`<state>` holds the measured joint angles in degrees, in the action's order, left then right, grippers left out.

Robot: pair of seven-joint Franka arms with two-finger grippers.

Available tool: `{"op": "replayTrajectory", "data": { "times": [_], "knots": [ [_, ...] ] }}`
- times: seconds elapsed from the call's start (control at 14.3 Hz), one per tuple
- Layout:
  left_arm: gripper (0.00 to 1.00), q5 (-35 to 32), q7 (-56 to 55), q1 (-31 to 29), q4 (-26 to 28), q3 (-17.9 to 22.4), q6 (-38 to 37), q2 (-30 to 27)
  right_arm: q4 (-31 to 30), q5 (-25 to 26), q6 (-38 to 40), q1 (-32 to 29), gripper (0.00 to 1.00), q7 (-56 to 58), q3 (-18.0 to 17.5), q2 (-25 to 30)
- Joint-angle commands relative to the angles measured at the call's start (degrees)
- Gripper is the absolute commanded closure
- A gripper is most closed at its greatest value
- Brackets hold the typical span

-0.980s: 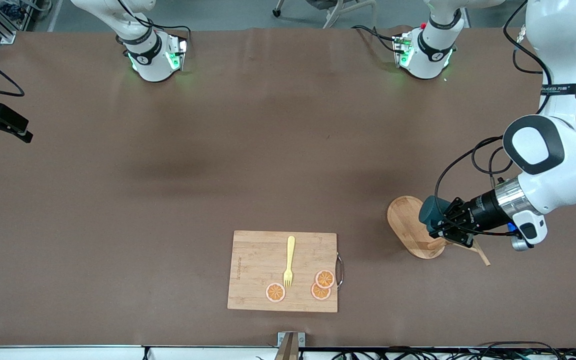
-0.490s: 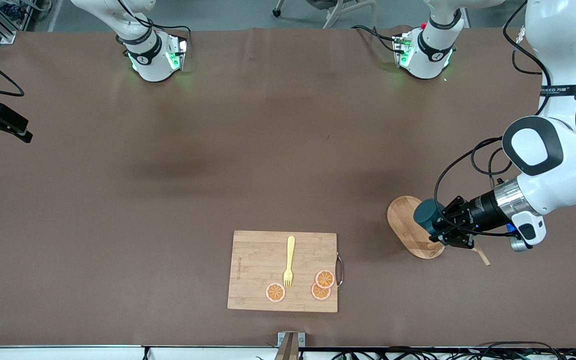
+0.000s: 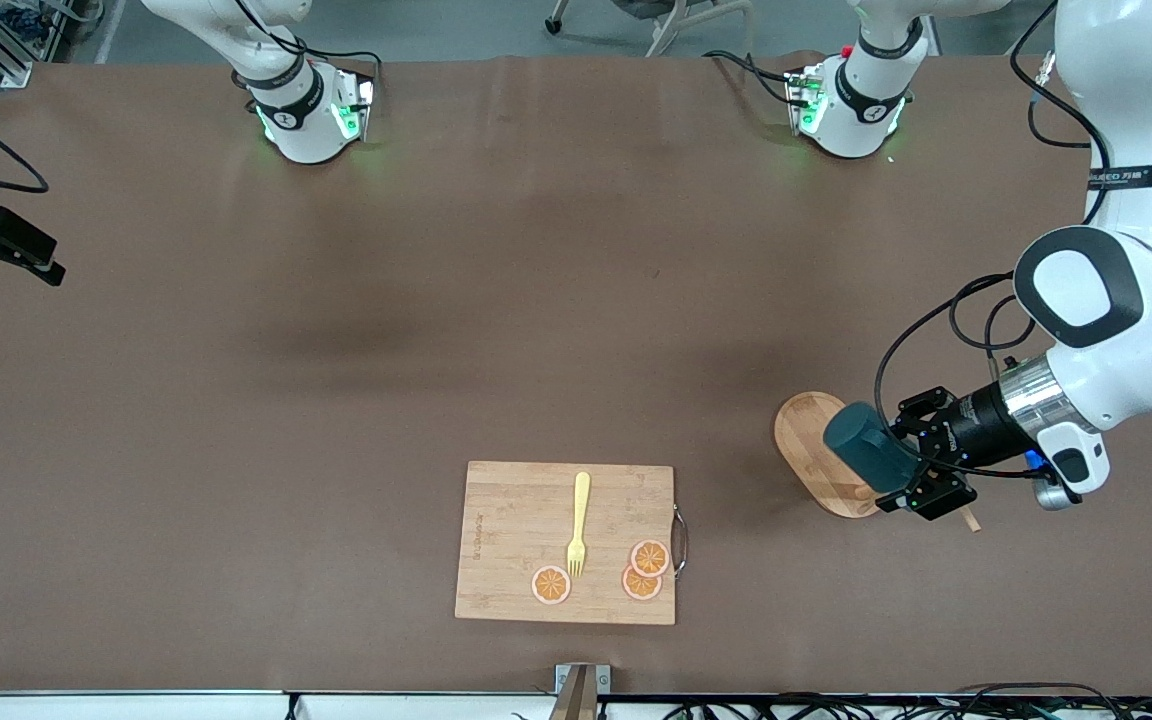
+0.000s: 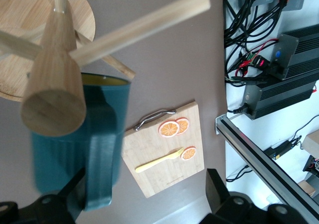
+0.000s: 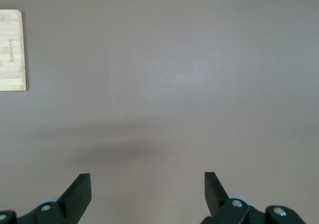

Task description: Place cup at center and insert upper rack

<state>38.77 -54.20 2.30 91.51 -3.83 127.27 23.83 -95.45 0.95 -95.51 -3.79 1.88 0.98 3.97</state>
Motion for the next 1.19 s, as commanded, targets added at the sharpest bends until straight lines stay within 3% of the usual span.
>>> {"op": "replayTrajectory", "data": {
  "times": [0.0, 0.56, 0.84, 1.12],
  "knots": [
    [0.0, 0.3, 0.1, -0.1, -1.9, 0.1, -0.1, 0.3, -0.3, -0.9, 0.0, -1.2, 0.0, -0.1, -0.8, 0.6],
    [0.0, -0.4, 0.5, -0.2, -2.1, 0.2, -0.1, 0.1, -0.1, -0.9, 0.0, -1.2, 0.0, -0.1, -0.8, 0.6],
    [0.0, -14.7, 0.5, -0.4, -1.9, 0.0, -0.6, -2.4, -0.1, -0.9, 0.0, -1.1, 0.0, -0.1, -0.8, 0.6],
    [0.0, -22.0, 0.9, -0.3, -1.6, 0.0, -3.2, -5.1, -0.1, -0.9, 0.0, -1.1, 0.0, -0.1, -0.8, 0.6]
  ]
}}
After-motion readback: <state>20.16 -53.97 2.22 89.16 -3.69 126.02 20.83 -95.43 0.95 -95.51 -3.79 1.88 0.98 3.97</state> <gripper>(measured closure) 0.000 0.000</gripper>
